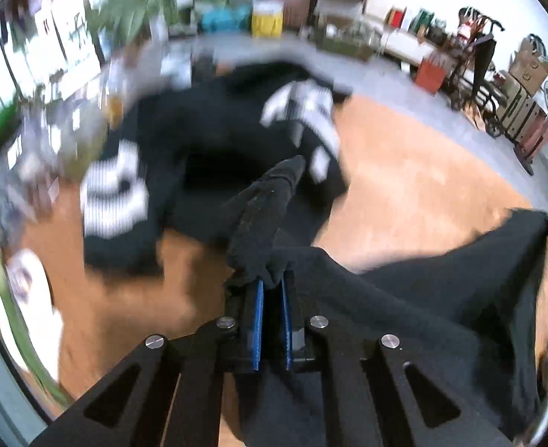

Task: Fold clothes

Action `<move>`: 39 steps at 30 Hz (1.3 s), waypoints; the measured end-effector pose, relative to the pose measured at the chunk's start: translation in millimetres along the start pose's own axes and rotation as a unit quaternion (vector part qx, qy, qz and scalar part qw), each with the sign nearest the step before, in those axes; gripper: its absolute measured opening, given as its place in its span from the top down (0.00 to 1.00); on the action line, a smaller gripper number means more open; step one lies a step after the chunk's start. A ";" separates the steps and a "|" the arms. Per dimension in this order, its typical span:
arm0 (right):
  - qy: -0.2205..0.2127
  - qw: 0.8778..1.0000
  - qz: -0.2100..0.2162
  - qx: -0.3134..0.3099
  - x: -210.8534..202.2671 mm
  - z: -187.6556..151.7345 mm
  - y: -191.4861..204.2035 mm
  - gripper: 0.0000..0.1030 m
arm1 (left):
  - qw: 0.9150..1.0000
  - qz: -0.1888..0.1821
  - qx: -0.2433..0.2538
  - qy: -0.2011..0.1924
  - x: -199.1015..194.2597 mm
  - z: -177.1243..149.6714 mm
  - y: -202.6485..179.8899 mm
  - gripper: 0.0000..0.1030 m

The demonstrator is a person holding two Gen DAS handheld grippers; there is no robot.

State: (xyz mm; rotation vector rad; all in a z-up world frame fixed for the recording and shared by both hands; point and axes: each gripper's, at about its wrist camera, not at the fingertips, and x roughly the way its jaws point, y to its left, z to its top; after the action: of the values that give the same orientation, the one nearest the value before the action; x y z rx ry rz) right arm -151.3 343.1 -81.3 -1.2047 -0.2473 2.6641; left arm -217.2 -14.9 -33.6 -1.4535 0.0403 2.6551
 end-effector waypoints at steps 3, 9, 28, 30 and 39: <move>0.000 0.994 -0.073 0.083 -11.6 1.0 -73.8 0.97 | 0.997 0.036 -0.004 -0.065 1.8 45.4 -21.6 0.95; 0.042 0.959 -0.169 0.222 -11.5 -46.4 -191.4 0.33 | 0.995 0.019 -0.091 -0.024 51.1 100.7 -24.8 0.93; 0.049 0.996 0.073 0.027 -169.2 -290.4 12.5 0.26 | 0.961 -0.077 0.156 0.214 18.5 -171.5 -88.4 0.55; 0.046 0.995 0.081 0.036 -178.2 -296.0 19.9 0.26 | 0.963 -0.072 0.159 0.205 12.2 -176.4 -91.5 0.59; 0.052 0.985 0.016 0.166 -196.4 -303.7 -21.3 0.23 | 0.966 -0.149 0.074 0.199 -13.4 -174.9 -61.4 0.60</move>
State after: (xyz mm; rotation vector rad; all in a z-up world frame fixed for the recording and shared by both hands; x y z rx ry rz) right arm 207.2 333.8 -133.0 -1.2383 0.2261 2.5256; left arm -56.5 31.2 -114.9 -1.7569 0.0494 2.0514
